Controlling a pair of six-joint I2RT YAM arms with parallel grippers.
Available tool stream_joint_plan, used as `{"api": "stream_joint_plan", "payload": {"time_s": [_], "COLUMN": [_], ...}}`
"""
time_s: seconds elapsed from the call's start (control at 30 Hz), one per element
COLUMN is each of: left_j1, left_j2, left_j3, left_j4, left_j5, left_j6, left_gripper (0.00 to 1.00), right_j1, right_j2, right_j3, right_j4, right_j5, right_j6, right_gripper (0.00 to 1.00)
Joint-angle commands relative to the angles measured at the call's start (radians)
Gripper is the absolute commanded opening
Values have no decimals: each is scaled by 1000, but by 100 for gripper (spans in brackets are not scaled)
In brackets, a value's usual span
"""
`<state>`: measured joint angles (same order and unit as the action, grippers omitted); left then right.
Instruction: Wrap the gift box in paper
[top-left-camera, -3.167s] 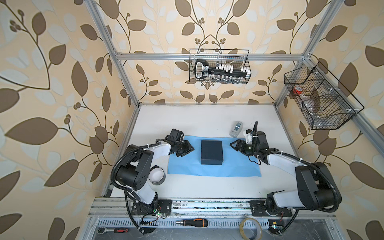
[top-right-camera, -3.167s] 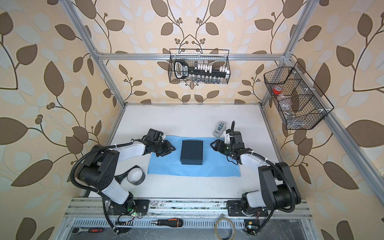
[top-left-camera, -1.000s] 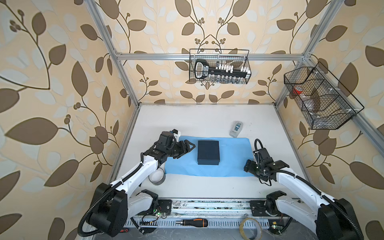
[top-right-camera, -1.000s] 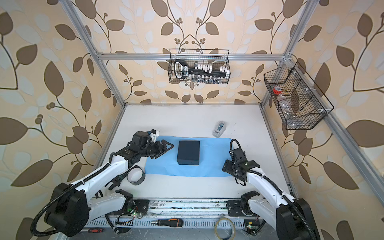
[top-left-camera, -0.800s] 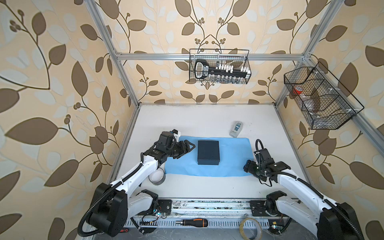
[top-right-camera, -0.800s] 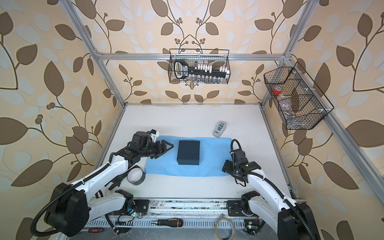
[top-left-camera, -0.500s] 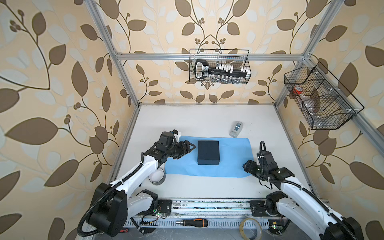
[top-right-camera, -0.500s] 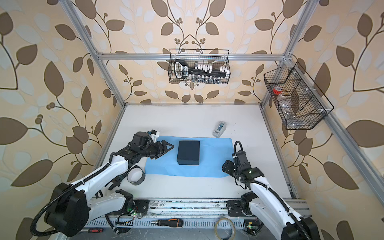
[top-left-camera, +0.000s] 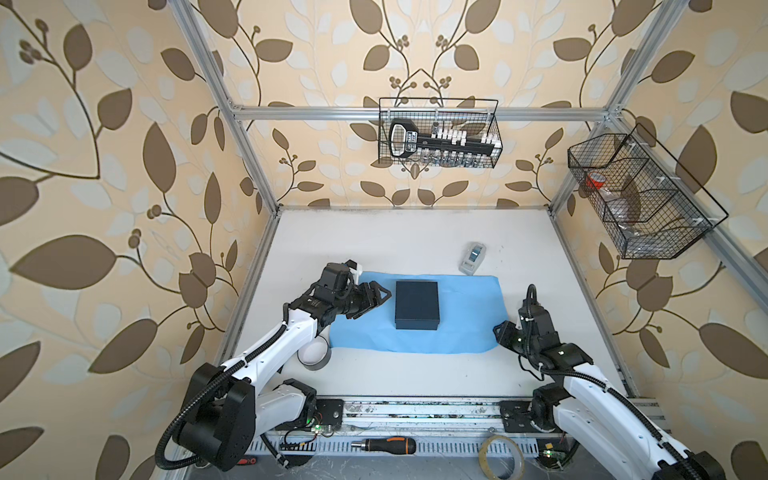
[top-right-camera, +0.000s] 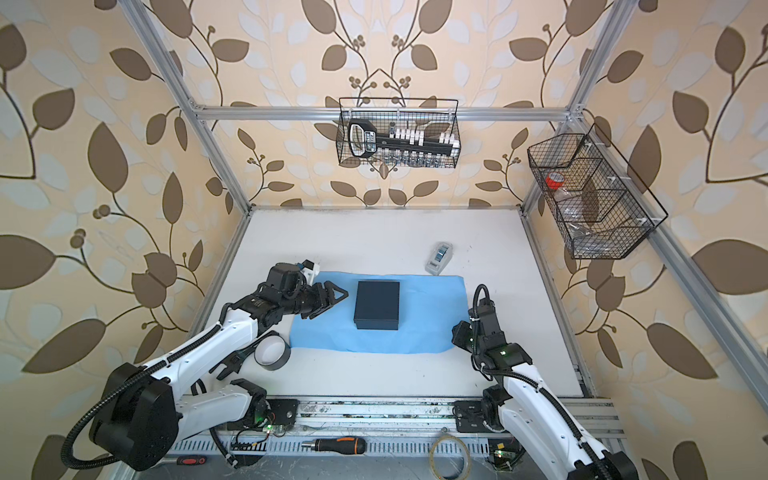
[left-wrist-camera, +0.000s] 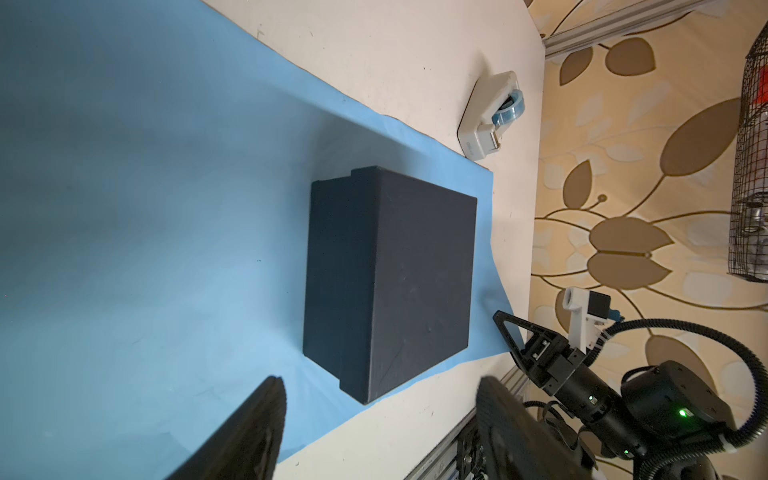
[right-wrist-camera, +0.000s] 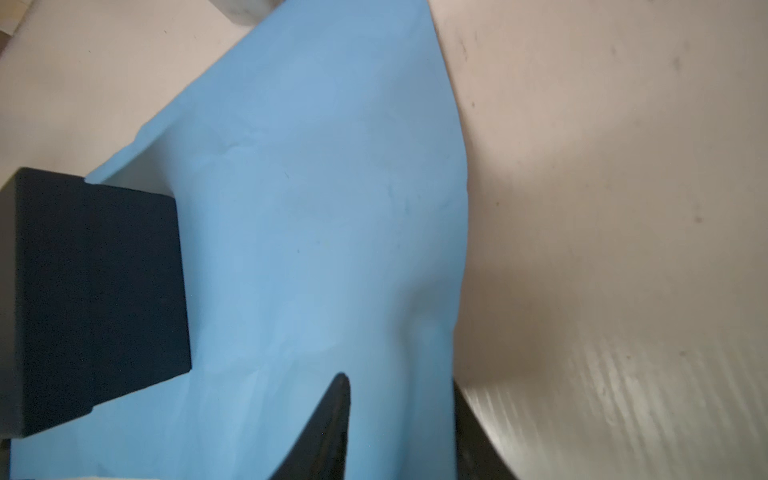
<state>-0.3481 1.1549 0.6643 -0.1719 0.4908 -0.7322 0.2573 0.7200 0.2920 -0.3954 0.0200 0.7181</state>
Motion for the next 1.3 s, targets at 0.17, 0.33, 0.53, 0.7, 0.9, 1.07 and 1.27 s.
{"api": "stream_joint_plan", "payload": {"time_s": [0.17, 0.33, 0.53, 0.7, 0.9, 1.07, 1.27], "left_j1": [-8, -20, -43, -64, -96, -138, -162], "left_j2": [-1, 5, 47, 88, 151, 190, 248], "left_j3": [62, 63, 85, 110, 165, 216, 275], "left_j4": [-21, -6, 37, 76, 78, 71, 36], "left_j5": [5, 1, 37, 51, 64, 57, 83], "left_j6": [43, 34, 12, -13, -41, -72, -63], "left_gripper": [76, 80, 84, 88, 88, 85, 84], "right_j1": [49, 129, 228, 311, 432, 542, 604], "right_j2": [-63, -94, -44, 65, 167, 232, 302], "right_j3": [39, 86, 161, 243, 314, 352, 384], "right_j4": [10, 0, 41, 83, 130, 162, 188], "right_j5": [67, 106, 109, 118, 159, 238, 253], "right_j6": [-119, -149, -172, -185, -179, -186, -212], "right_gripper": [13, 6, 1, 1, 1, 1, 1]}}
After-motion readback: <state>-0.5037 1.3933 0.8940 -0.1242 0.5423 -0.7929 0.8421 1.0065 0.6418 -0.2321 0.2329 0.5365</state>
